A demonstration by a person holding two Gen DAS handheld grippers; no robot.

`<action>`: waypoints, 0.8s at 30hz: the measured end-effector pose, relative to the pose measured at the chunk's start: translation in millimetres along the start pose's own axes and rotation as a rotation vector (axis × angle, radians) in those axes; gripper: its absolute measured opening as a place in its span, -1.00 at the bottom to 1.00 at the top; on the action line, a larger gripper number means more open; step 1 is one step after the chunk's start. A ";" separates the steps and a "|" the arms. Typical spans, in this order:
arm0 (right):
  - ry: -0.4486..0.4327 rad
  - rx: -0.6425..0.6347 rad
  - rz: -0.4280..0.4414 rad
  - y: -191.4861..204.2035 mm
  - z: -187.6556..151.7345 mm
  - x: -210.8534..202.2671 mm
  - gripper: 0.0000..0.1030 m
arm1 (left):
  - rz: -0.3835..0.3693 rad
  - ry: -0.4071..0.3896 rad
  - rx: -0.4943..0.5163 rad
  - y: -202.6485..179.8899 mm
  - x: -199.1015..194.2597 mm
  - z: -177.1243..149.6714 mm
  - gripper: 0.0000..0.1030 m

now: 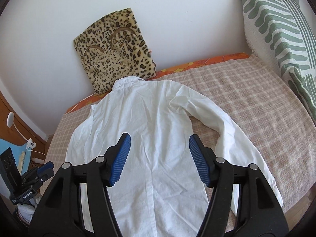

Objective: Fold small clothes

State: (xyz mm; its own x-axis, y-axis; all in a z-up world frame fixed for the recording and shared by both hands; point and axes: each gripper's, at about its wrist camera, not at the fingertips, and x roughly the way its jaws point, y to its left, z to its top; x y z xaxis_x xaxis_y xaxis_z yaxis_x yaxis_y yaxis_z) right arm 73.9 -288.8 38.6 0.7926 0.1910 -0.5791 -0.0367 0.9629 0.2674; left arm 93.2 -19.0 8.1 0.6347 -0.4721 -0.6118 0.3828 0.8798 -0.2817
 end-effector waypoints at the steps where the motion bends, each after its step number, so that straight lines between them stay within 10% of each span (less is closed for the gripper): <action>1: -0.001 0.011 -0.019 -14.5 -1.5 -5.6 0.26 | -0.015 0.006 0.005 -9.7 4.6 -1.8 -0.38; 16: 0.113 0.170 -0.203 -189.6 -44.8 -34.4 0.26 | -0.243 0.185 0.092 -148.0 92.3 -35.0 -0.38; 24: 0.275 0.319 -0.125 -256.0 -110.2 -16.4 0.20 | -0.304 0.253 0.190 -205.1 124.6 -49.9 -0.38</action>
State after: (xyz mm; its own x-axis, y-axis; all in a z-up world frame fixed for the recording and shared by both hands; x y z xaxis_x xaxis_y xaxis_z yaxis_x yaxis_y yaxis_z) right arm 3.2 -517.4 -105.2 0.5855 0.1617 -0.7944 0.2739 0.8828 0.3816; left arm 60.3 -255.5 -47.3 0.2988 -0.6591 -0.6901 0.6586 0.6658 -0.3508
